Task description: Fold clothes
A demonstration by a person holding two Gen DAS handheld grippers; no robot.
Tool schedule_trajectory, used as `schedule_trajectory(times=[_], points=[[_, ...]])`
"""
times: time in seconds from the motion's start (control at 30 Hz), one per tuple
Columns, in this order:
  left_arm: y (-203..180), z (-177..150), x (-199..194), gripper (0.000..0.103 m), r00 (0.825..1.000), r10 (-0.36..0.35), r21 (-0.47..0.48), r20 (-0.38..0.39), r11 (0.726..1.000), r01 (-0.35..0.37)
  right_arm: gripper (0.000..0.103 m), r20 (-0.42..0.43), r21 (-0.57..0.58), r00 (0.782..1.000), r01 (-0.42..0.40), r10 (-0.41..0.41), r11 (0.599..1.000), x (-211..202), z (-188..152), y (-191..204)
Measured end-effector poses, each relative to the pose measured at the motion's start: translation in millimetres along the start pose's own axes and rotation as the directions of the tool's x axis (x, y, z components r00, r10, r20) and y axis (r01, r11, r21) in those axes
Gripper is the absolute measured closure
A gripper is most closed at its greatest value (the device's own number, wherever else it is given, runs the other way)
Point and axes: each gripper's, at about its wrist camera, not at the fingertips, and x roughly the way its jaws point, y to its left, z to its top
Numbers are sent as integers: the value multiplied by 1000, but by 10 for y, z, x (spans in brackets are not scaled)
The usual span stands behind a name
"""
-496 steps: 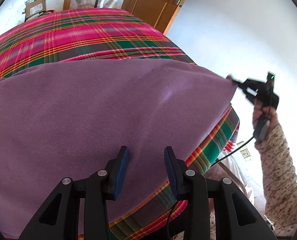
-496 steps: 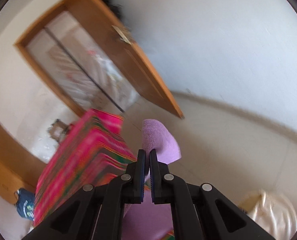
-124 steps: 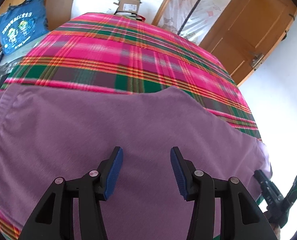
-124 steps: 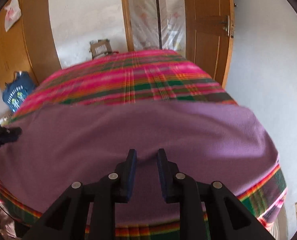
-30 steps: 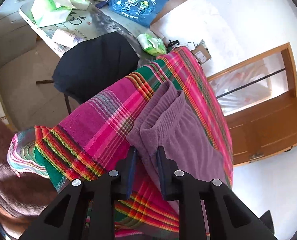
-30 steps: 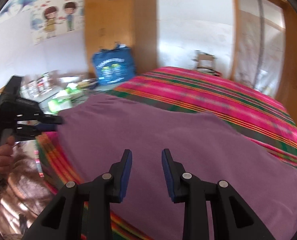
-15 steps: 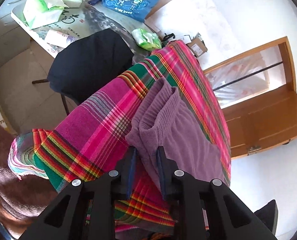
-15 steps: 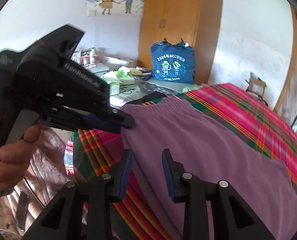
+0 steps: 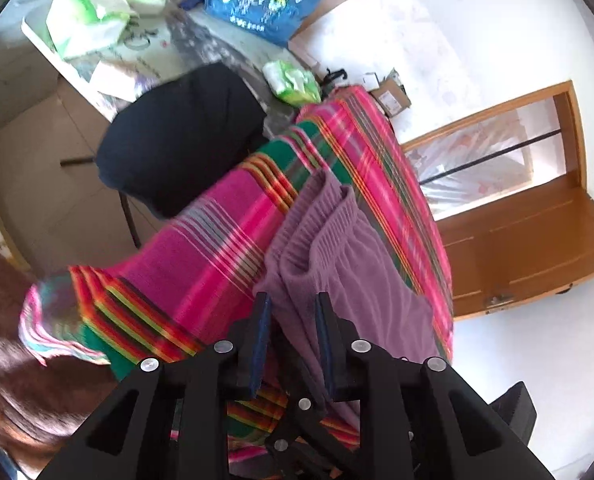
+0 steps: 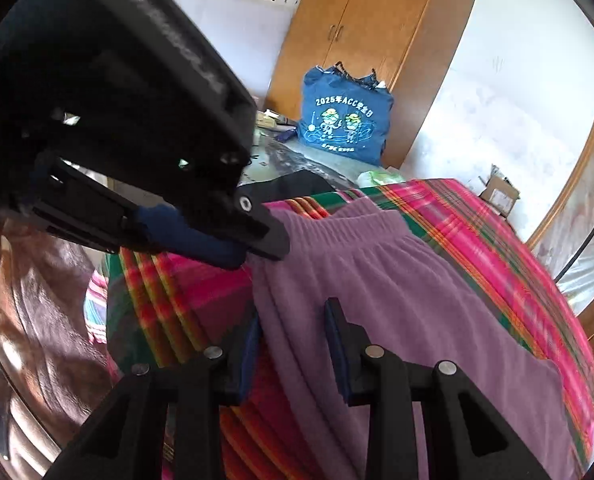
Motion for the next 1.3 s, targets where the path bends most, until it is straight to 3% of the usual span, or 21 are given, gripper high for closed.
schedule_trajectory(times=[0.2, 0.3, 0.37, 0.43, 0.53, 0.63, 0.83, 0.9, 1.1, 1.3], points=[[80, 98, -36, 63, 1000, -15, -35, 13, 999, 15, 71, 19, -27, 999, 41, -40, 999, 47, 36, 91], [84, 193, 42, 62, 999, -22, -42, -23, 999, 21, 72, 26, -28, 999, 42, -41, 999, 49, 26, 101], [101, 298, 137, 62, 996, -54, -76, -69, 996, 48, 79, 27, -11, 999, 34, -33, 999, 56, 19, 56], [104, 376, 210, 53, 992, -73, -87, -105, 994, 64, 84, 41, 20, 999, 21, -22, 1000, 32, 14, 4], [47, 481, 252, 47, 993, -65, -51, -98, 997, 61, 94, 72, 67, 997, 1, -6, 998, -32, -2, -79], [32, 537, 399, 45, 977, -126, -65, -174, 991, 117, 96, 103, 102, 995, -18, 8, 995, -96, -21, -158], [24, 569, 677, 45, 946, -176, -113, -273, 982, 150, 97, 145, 154, 989, -54, 32, 987, -203, -93, -266], [3, 590, 792, 45, 924, -206, -126, -321, 977, 174, 97, 151, 158, 988, -63, 38, 985, -205, -108, -280], [-100, 688, 976, 45, 912, -209, -121, -353, 977, 177, 97, 171, 171, 984, -74, 44, 983, -201, -95, -314], [-171, 788, 1165, 47, 885, -244, -157, -395, 968, 197, 97, 175, 159, 984, -68, 40, 985, -210, -94, -302]])
